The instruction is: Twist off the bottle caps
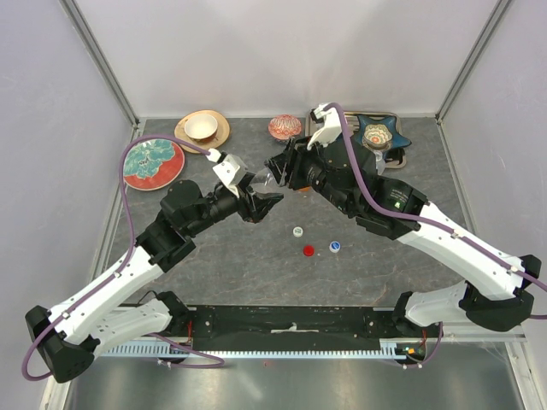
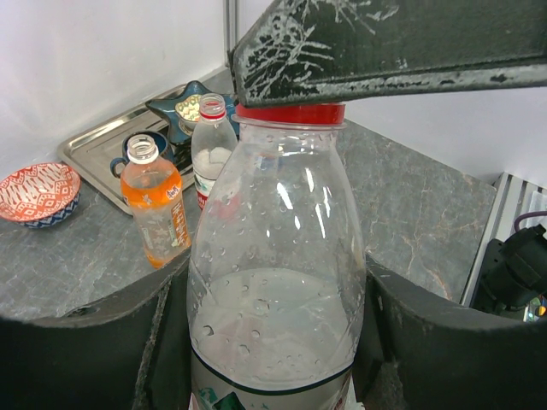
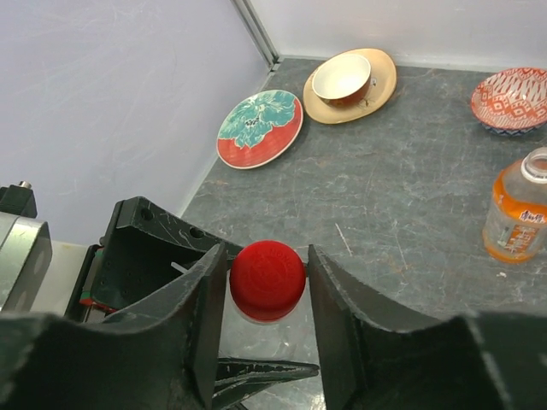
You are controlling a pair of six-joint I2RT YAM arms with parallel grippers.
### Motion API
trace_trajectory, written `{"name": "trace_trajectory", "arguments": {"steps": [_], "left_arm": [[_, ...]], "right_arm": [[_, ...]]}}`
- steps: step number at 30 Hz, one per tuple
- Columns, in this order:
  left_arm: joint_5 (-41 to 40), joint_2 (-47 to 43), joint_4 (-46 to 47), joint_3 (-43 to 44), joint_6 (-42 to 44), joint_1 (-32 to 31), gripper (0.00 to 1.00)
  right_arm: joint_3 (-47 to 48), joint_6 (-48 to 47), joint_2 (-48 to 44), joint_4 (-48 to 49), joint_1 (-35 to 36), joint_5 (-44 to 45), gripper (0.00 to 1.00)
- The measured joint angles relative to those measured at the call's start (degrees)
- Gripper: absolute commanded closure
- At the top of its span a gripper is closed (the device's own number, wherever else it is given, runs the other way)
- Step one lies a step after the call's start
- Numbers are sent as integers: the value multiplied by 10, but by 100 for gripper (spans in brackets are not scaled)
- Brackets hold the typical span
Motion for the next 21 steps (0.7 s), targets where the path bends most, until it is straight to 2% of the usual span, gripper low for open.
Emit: {"name": "trace_trajectory", "arguments": {"steps": [2,3,6,10,13,18,21], "left_arm": [[0,-1,0,0,0,0,55],[-1,-1,-1,-1,0,0,55],[-1,-2,0,-2,0,0,56],[2,-10,-4,-5,0,1,58],[24,-20,-8,-5,-1,3,57],[160,-23,-17,21,-32,22,56],[293,-10,-5,52,-78,31,55]], "right_arm": [[-2,0,0,0,0,-1,65],[-3,2,0,1,0,-1,79],[-5,3,0,2,0,-2,100],[-8,-20,-4,3,0,-18,100],[-8,-48,-11,7,-3,-62,100],[10,-119,-35,-2,-11,-191,100],[21,-164,-61,-4,-16,-304,100]]}}
